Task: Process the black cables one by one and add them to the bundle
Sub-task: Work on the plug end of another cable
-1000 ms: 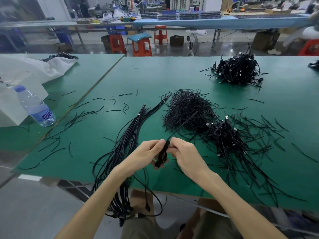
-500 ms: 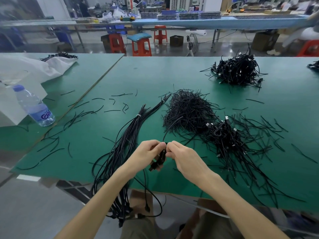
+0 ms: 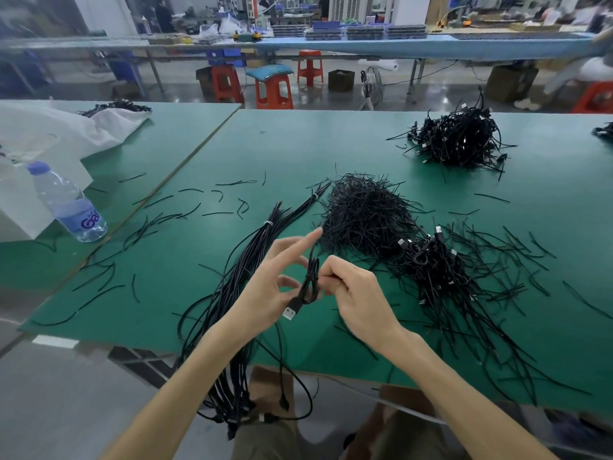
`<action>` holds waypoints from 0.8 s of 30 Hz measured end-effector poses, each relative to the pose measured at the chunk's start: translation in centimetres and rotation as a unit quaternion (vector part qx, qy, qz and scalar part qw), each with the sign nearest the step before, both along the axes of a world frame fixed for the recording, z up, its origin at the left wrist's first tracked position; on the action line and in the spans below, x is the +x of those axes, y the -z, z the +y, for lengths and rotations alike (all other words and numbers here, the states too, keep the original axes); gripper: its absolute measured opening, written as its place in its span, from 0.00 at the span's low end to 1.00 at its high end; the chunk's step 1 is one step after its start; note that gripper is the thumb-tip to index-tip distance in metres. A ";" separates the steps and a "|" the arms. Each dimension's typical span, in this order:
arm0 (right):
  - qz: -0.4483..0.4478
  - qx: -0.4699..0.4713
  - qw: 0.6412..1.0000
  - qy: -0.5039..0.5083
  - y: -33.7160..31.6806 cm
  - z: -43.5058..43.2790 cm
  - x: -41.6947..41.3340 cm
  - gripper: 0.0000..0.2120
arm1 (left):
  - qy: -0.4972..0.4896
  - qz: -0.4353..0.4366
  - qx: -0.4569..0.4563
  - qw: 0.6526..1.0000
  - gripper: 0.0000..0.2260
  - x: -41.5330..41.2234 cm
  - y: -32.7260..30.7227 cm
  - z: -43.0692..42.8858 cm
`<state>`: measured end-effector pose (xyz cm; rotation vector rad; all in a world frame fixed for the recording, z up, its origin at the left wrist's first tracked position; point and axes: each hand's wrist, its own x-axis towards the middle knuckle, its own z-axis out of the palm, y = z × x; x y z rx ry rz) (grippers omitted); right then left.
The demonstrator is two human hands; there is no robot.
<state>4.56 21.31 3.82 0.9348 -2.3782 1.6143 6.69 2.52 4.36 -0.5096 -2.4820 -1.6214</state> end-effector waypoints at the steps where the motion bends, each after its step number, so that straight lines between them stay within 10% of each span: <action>1: -0.011 -0.011 1.000 0.000 0.0 -0.1 0.0 0.11 | -0.001 0.045 -0.027 0.999 0.38 0.0 -0.2 0.0; 7: -0.041 -0.027 0.999 0.014 0.0 0.1 0.0 0.19 | -0.062 0.121 -0.200 0.970 0.09 0.4 -0.8 0.3; 9: -0.058 -0.044 0.997 0.014 -0.1 0.1 0.0 0.17 | -0.085 0.144 -0.242 0.956 0.14 0.5 -1.1 0.7; 16: -0.070 -0.065 0.994 0.054 0.9 0.1 -0.7 0.15 | -0.131 -0.019 -0.088 0.987 0.11 -0.3 -1.7 2.8; 24: 0.044 0.115 0.990 0.067 2.7 1.5 -0.5 0.17 | -0.033 -0.269 0.019 0.962 0.15 0.0 -1.1 2.2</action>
